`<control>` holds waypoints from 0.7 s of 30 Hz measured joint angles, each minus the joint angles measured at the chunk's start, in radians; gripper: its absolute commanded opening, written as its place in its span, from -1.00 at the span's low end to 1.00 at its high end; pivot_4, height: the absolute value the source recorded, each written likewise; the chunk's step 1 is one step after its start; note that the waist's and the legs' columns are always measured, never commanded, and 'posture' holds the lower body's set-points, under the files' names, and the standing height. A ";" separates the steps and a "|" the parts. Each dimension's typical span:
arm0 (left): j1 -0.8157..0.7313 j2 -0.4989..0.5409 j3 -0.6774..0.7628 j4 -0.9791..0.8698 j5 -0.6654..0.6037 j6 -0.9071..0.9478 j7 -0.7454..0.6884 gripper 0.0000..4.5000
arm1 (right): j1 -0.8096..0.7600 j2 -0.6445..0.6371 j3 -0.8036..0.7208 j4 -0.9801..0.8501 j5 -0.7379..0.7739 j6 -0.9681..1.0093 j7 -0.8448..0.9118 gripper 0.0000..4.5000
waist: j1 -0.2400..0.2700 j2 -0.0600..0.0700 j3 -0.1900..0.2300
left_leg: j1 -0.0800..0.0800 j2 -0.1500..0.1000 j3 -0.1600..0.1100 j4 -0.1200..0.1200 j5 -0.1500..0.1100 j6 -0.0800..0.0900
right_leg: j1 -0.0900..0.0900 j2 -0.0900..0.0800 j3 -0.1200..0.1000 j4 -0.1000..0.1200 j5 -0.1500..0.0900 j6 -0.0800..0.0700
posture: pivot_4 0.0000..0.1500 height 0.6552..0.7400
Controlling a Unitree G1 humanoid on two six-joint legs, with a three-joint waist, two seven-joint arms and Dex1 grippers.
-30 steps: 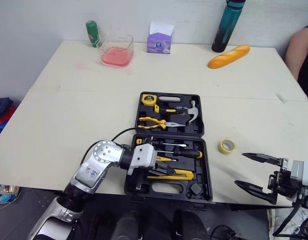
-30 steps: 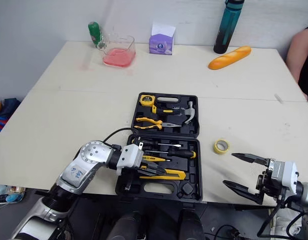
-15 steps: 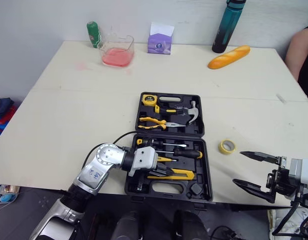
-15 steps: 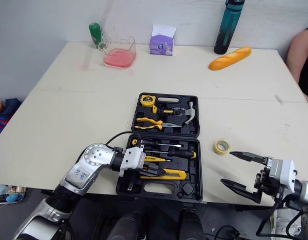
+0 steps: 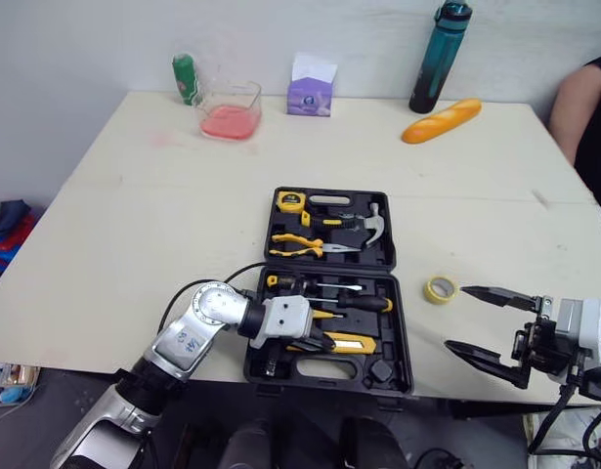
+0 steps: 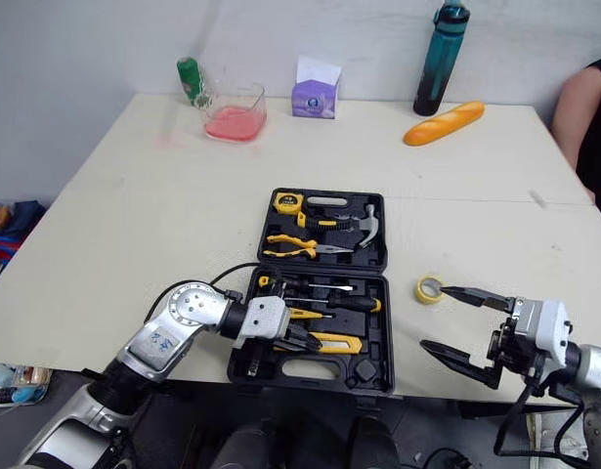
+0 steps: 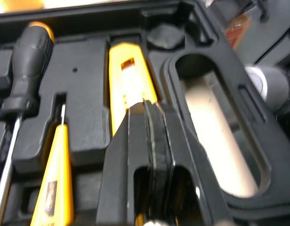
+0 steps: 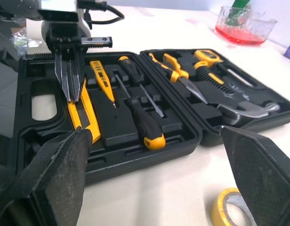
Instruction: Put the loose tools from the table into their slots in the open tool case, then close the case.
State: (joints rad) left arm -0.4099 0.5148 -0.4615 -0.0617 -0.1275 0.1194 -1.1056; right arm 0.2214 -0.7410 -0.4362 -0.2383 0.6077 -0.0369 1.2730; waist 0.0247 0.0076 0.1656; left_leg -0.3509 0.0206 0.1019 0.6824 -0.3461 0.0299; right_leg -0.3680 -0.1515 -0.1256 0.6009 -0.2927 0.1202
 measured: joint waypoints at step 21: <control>0.038 -0.028 0.104 0.024 -0.098 -0.171 -0.049 -0.97 | 0.009 -0.009 -0.003 -0.067 0.010 0.065 -0.038 1.00 | -0.001 0.006 0.000 | -0.006 0.008 0.002 0.000 -0.005 -0.005 | -0.009 0.002 0.003 -0.001 -0.002 -0.006 | 1.00 1.00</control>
State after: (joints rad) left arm -0.3723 0.4868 -0.3573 -0.0381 -0.2257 -0.0515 -1.1545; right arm 0.2300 -0.7504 -0.4397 -0.3057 0.6182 0.0279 1.2347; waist 0.0237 0.0139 0.1653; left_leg -0.3570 0.0290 0.1039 0.6828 -0.3511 0.0253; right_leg -0.3768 -0.1491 -0.1223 0.5997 -0.2948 0.1146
